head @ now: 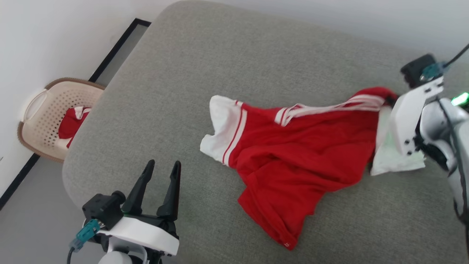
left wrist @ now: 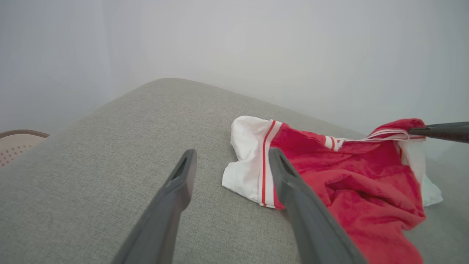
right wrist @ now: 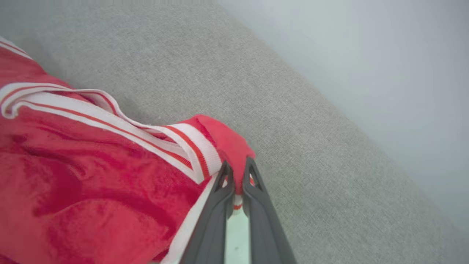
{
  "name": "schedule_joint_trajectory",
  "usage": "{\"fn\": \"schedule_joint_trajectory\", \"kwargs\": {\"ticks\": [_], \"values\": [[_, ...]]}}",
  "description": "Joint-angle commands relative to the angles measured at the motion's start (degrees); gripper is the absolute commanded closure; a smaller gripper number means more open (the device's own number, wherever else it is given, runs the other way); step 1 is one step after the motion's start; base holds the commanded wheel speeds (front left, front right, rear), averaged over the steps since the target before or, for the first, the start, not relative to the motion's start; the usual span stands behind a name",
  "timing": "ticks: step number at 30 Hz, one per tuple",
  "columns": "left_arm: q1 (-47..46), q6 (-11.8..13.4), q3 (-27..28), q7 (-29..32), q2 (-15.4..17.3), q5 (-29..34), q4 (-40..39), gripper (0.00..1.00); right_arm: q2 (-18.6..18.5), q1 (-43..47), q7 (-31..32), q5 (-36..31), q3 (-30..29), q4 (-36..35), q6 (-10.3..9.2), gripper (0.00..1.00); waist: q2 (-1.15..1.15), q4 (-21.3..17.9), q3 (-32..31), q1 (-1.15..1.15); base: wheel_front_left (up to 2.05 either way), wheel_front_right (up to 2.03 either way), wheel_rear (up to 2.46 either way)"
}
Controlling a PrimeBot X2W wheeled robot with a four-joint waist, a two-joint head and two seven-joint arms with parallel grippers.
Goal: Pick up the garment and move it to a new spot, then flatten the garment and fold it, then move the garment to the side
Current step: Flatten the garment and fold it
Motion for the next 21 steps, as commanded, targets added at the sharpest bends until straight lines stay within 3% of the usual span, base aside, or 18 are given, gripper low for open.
{"fn": "schedule_joint_trajectory", "kwargs": {"ticks": [1, 6, 7, 8, 9, 15, 21], "values": [[-0.77, -0.49, 0.03, -0.31, -0.38, 0.84, 0.18, 0.0, 0.36, -1.89, -0.68, -0.76, -0.02, 2.41, -0.02, 1.0, 0.0, 0.61, 0.61, 0.0, 0.0, 0.0, 0.0], [-1.51, -1.33, 0.31, -0.31, -1.56, 1.17, 0.7, 0.0, 1.28, -7.38, -3.64, -1.64, 0.52, 11.98, -0.02, 1.0, 0.0, 1.61, 1.7, 0.0, 0.0, 0.0, 0.0], [-1.6, -1.37, 0.41, -0.31, -1.77, 1.17, 0.84, 0.0, 1.67, -8.22, -4.18, -1.84, 0.52, 14.18, -0.02, 0.73, 0.0, 1.73, 1.85, 0.0, 0.0, 0.0, 0.0], [-1.72, -1.49, 0.52, -0.31, -1.89, 1.23, 1.01, 0.0, 2.16, -9.02, -4.81, -2.17, 0.72, 16.24, -0.02, 0.54, 0.0, 1.83, 1.96, 0.0, 0.0, 0.0, 0.0], [-1.83, -1.63, 0.65, -0.31, -2.01, 1.36, 1.09, 0.0, 2.4, -9.98, -5.49, -2.6, 0.84, 18.05, -0.02, 0.0, 0.0, 1.89, 2.04, 0.0, 0.0, 0.0, 0.0], [-1.72, -2.15, 1.77, -0.31, -2.44, 1.94, 1.64, 0.0, 3.53, -14.15, -8.96, -2.17, 2.57, 24.81, -0.02, 0.0, 0.0, 1.39, 1.8, 0.0, 0.0, 0.0, 0.0], [-0.84, -2.4, 2.94, -0.31, -2.43, 2.19, 1.55, 0.0, 1.97, -15.04, -10.61, 1.32, 6.32, 24.24, -0.02, 0.0, 0.0, -0.36, 1.12, 0.0, 0.0, 0.0, 0.0]]}}
